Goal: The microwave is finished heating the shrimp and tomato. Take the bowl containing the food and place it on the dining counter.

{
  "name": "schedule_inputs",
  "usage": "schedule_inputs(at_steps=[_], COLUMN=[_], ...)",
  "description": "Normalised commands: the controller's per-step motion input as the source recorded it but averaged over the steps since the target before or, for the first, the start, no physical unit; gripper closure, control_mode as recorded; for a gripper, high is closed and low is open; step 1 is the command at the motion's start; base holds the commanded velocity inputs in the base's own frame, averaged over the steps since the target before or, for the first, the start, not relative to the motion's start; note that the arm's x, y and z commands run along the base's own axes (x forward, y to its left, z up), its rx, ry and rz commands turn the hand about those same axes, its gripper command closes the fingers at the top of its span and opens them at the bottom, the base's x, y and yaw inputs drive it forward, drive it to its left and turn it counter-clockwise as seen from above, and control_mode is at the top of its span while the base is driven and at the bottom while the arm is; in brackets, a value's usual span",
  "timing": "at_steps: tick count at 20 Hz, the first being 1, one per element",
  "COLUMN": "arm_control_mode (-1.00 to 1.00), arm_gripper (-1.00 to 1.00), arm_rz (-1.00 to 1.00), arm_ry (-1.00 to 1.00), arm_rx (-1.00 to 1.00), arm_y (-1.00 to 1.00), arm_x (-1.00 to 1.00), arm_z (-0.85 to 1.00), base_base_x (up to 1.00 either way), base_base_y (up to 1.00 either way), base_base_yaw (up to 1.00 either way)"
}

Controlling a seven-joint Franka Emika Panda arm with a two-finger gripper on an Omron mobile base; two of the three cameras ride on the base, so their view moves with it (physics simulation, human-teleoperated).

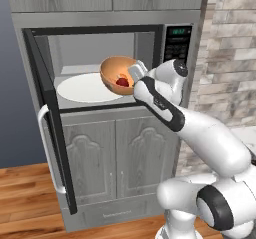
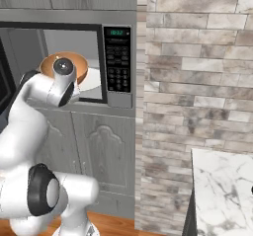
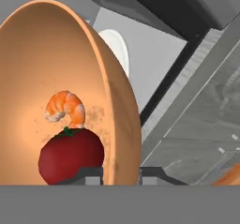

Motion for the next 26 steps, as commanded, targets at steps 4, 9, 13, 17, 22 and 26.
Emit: schedule_inputs(at_steps=[4,9,13,17,22,26], arm_control_mode=[-1.00,-1.00,-1.00,-1.00,-1.00,-1.00], arm_gripper=[1.00,1.00,1.00,1.00,1.00,1.00], arm_rz=[0.00,0.01,0.08,0.25,0.17,0.03], arm_ry=[0.17,0.25,0.14,-0.18,-0.32,-0.13], arm_rx=[-0.06,-0.17,-0.15,0.00,0.00,-0.01], arm_y=[-0.62,-0.47,-0.42,-0.21,0.11,0.29], arm_x=[-1.00,-1.00,-1.00,-1.00,-0.83,-0.28], arm_z=[0.44,0.13,-0.05,-0.06,0.03,0.00], base_base_x=[0.00,0.00,0.00,0.00,0.00,0.00], base_base_y=[0.00,0.00,0.00,0.00,0.00,0.00], base_base_yaw=[0.00,0.00,0.00,0.00,0.00,0.00])
